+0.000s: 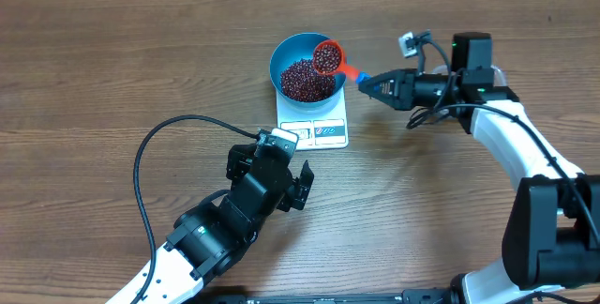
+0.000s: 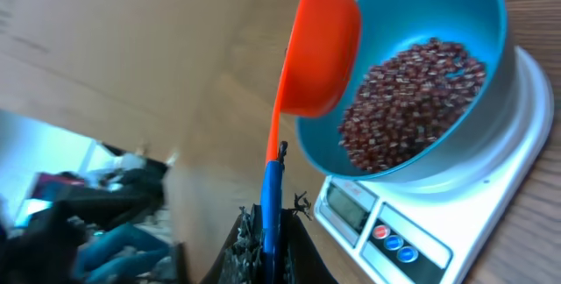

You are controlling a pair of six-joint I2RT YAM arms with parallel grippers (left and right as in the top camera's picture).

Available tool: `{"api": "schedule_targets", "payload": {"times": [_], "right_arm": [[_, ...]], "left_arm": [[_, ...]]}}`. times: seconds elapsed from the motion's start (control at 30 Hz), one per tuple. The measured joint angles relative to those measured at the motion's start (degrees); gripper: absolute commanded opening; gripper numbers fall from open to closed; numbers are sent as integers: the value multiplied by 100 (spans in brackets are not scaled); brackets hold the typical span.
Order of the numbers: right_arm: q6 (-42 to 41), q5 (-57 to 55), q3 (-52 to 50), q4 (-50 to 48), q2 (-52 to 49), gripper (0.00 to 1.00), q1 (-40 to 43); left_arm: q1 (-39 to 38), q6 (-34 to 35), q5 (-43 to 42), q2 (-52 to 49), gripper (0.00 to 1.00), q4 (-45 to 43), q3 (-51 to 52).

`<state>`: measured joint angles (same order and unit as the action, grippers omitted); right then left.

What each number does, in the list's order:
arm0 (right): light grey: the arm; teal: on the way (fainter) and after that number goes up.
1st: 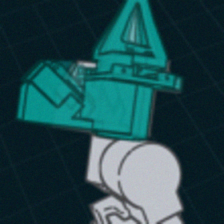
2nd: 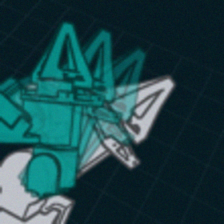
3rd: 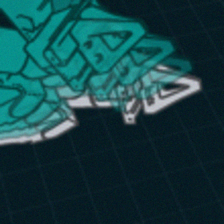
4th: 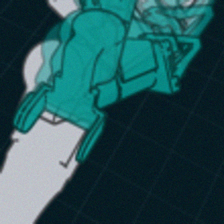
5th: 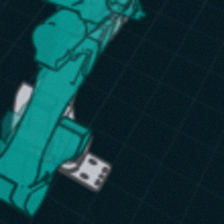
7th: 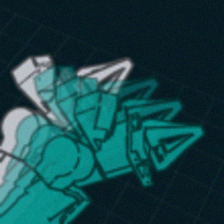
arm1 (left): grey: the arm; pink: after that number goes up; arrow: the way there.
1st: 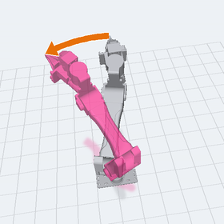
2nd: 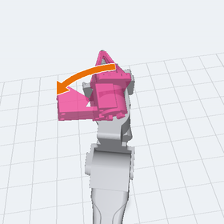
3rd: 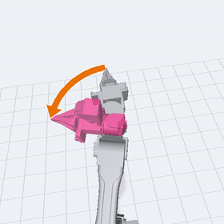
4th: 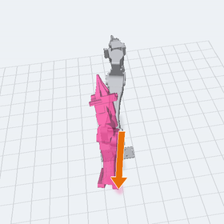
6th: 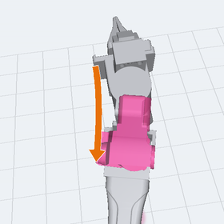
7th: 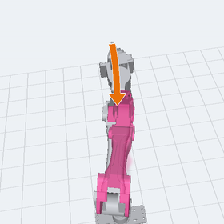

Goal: Scoop item into bowl and weigh 150g on scale
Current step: 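Tilt the scoop to pour the beans into the teal bowl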

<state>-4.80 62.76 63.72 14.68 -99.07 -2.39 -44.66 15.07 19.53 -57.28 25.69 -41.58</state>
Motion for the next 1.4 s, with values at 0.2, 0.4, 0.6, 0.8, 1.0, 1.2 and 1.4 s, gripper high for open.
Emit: {"api": "schedule_targets", "payload": {"times": [0.2,0.4,0.6,0.8,1.0,1.2,1.4], "right_arm": [[11,-754,0,-208,0,4,-321],[205,-1104,0,-326,0,4,-439],[697,-1274,0,-330,-2,4,-442],[1222,-1386,0,-330,-2,4,-442],[1622,-1519,0,-319,-2,4,-439],[1823,-1650,0,-310,0,4,-442],[2000,-1676,0,-306,0,4,-442]], "left_arm": [[0,0,0,0,100,2,0],[0,0,0,0,100,2,0],[0,0,0,0,100,0,0],[0,0,0,0,100,0,0],[0,0,0,0,100,2,0],[0,0,0,0,100,2,0],[0,0,0,0,100,0,0]]}}
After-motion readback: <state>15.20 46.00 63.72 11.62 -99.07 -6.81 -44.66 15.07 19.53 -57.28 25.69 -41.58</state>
